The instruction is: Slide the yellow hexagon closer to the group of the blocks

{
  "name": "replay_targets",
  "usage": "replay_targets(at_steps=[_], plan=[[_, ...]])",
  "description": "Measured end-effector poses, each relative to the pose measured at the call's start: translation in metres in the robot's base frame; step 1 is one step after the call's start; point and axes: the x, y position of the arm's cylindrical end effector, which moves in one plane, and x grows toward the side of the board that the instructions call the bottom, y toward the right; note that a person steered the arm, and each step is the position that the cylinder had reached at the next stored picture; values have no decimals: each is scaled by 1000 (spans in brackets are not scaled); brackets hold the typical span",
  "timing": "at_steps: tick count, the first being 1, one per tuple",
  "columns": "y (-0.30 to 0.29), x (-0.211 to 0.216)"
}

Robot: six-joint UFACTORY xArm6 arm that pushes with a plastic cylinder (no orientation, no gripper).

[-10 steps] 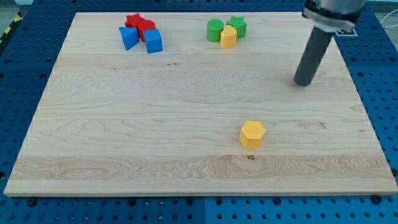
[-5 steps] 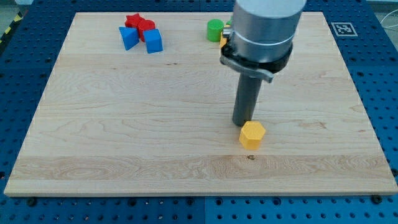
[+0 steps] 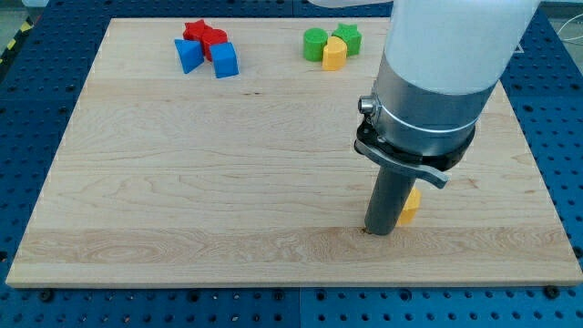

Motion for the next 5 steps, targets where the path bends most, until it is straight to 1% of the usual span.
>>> replay_targets(at_steps=[3, 4, 5], plan=[[26, -17], [58, -17], [78, -21]])
